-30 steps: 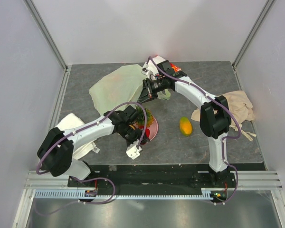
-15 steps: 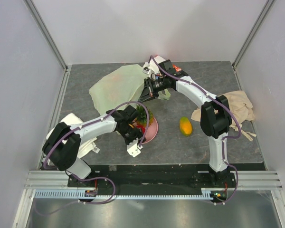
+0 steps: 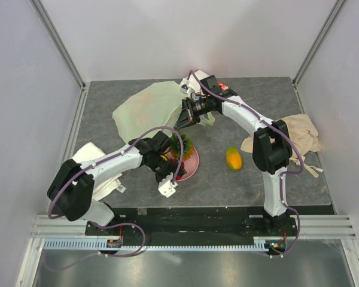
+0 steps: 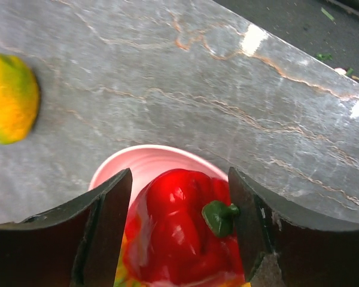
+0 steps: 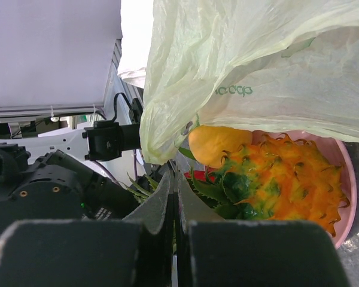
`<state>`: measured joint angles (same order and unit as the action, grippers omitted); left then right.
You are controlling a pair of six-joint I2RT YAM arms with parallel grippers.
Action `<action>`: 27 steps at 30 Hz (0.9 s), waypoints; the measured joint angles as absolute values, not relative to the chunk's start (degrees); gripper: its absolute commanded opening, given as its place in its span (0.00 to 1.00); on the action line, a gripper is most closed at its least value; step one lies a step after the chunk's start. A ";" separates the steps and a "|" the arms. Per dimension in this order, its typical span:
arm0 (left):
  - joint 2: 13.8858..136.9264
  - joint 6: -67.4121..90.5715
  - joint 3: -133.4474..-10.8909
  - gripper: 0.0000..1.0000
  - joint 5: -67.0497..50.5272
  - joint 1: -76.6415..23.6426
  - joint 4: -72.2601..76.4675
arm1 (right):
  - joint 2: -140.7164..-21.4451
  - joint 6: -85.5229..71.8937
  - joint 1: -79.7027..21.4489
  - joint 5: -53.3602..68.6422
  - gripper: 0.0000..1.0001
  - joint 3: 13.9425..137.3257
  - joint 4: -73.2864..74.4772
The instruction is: Take the fake fruits out of the plastic bag
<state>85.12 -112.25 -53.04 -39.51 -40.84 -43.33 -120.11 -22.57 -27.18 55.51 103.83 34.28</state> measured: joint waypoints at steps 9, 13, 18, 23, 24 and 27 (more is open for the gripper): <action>79.46 -108.33 -52.21 0.82 -41.56 -40.84 -43.13 | -120.11 -22.76 -26.96 55.59 0.00 103.83 34.28; 76.97 -106.19 -51.92 0.98 -41.98 -40.84 -43.03 | -120.14 -22.79 -26.92 55.64 0.00 103.83 34.26; 75.00 -95.98 -51.92 0.99 -42.00 -40.69 -41.28 | -120.51 -22.83 -26.81 55.70 0.00 103.83 34.22; 72.16 -67.77 -59.20 0.83 -36.32 -40.69 -30.74 | -120.84 -22.83 -26.46 55.68 0.00 103.50 34.22; 72.29 -61.95 -62.06 0.80 -33.32 -40.53 -28.58 | -120.84 -22.81 -26.35 55.68 0.00 103.50 34.20; 72.93 -47.97 -70.11 0.66 -26.63 -38.59 -23.97 | -120.84 -22.81 -26.02 55.68 0.00 103.50 34.15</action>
<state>72.93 -47.97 -70.11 -26.63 -38.59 -23.97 -120.84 -22.81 -26.02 55.68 103.50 34.15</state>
